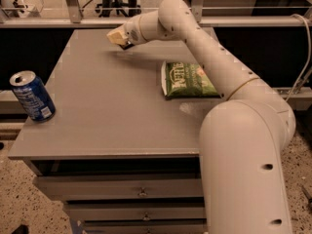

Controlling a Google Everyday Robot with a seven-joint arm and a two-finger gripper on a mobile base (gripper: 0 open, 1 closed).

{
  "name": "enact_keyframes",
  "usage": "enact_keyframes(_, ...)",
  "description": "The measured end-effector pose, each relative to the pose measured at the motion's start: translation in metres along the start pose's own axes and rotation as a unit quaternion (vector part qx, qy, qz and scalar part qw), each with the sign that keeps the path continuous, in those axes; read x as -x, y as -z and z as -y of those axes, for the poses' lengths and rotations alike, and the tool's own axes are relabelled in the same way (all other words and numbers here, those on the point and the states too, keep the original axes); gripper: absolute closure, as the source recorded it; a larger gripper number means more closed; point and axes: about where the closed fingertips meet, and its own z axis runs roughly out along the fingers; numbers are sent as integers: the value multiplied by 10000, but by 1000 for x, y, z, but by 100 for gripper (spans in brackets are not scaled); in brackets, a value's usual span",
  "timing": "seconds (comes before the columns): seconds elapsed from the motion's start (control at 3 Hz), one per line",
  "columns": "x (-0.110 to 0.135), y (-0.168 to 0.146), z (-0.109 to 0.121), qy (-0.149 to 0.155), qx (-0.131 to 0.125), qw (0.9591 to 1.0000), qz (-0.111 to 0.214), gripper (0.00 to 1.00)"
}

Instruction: Move rxbar chocolate near pepsi can

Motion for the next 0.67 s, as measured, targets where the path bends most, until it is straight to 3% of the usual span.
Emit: enact_keyframes(0.67,-13,13,21,-204,-374,9991,6,36)
